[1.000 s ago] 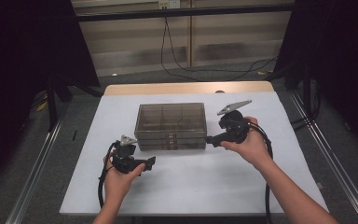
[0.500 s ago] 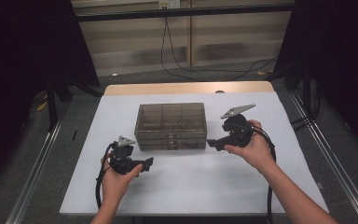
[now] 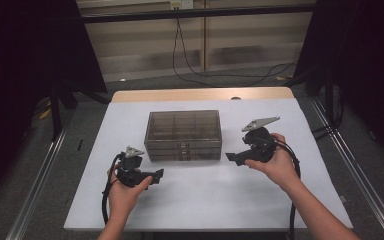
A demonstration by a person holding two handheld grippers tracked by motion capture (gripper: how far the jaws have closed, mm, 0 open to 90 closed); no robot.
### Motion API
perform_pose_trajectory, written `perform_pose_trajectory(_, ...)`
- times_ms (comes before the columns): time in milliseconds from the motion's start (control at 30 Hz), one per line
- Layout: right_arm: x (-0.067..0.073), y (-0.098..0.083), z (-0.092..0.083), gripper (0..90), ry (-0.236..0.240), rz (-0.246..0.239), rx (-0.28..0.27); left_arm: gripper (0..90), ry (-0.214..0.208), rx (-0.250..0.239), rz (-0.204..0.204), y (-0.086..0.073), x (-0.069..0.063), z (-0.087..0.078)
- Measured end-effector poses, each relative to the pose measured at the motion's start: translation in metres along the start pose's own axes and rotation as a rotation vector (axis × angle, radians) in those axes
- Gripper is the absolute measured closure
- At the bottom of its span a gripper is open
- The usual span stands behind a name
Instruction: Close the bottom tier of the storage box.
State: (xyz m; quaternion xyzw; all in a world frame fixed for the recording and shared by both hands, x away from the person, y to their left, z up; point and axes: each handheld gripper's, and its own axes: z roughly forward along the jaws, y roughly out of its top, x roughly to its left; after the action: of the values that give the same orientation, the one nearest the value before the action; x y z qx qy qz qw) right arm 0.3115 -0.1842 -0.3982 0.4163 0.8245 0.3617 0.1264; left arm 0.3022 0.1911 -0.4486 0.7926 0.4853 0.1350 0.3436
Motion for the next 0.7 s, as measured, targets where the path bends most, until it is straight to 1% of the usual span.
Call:
perform_pose_trajectory(267, -0.004, -0.011, -0.003, 14.8, -0.003, 0.013, -0.003, 6.1, -0.010, -0.010, -0.011, -0.001, 0.001, -0.001)
perform_pose_trajectory(400, -0.005, -0.015, -0.004, 14.7, -0.004, 0.011, -0.005, 6.1, -0.008, -0.009, -0.001, -0.001, 0.001, -0.001)
perform_pose_trajectory(433, -0.005, -0.017, -0.004, 14.6, -0.004, 0.018, -0.006, 6.1, -0.010, -0.003, 0.004, -0.001, 0.002, -0.002)
perform_pose_trajectory(633, -0.007, -0.022, -0.007, 14.6, -0.004, 0.022, -0.017, 6.1, -0.010, -0.006, -0.001, -0.002, 0.003, -0.003)
perform_pose_trajectory(700, -0.007, -0.024, -0.008, 14.1, -0.012, 0.022, -0.012, 6.1, -0.009, -0.011, -0.007, -0.002, 0.004, -0.003)
